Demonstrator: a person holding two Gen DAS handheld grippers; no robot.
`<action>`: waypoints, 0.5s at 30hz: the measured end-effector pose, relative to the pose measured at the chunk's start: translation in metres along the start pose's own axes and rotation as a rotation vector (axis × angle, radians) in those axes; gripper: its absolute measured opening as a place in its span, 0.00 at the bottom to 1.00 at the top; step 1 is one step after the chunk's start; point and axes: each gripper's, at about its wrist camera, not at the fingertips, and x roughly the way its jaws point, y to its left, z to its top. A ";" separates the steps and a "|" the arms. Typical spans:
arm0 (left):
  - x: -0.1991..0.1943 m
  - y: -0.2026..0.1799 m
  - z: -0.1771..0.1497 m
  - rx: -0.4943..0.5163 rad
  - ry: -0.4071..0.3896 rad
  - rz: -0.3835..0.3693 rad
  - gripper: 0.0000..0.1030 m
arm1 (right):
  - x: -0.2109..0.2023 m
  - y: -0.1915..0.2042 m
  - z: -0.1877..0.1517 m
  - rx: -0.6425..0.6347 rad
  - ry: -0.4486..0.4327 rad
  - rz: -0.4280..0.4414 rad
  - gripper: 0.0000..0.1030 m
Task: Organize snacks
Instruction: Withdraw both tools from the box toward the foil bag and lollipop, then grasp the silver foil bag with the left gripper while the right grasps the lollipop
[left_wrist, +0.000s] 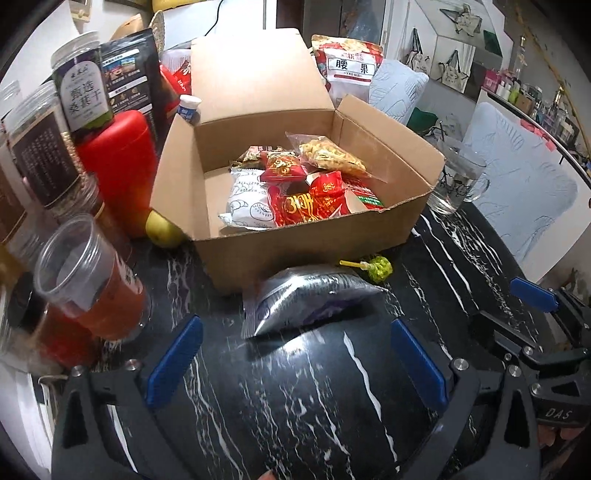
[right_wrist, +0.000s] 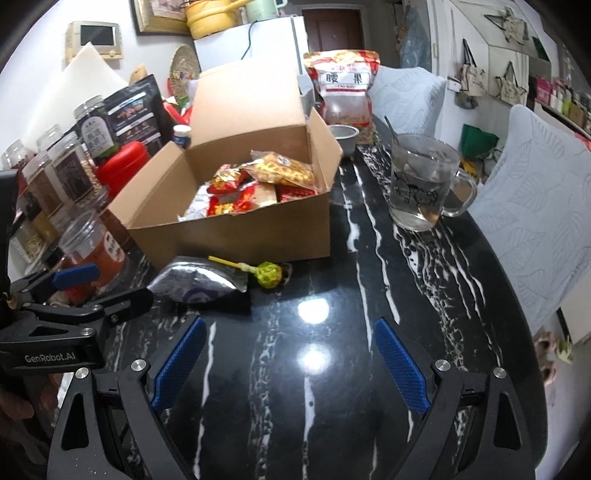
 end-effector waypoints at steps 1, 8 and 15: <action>0.002 0.001 0.001 -0.003 0.003 -0.003 1.00 | 0.005 -0.002 0.001 -0.002 0.004 -0.002 0.91; 0.013 0.015 0.003 -0.042 0.022 -0.029 1.00 | 0.041 -0.006 0.011 -0.018 0.042 0.029 0.87; 0.021 0.027 0.006 -0.072 0.041 -0.070 1.00 | 0.082 0.000 0.024 -0.071 0.104 0.084 0.69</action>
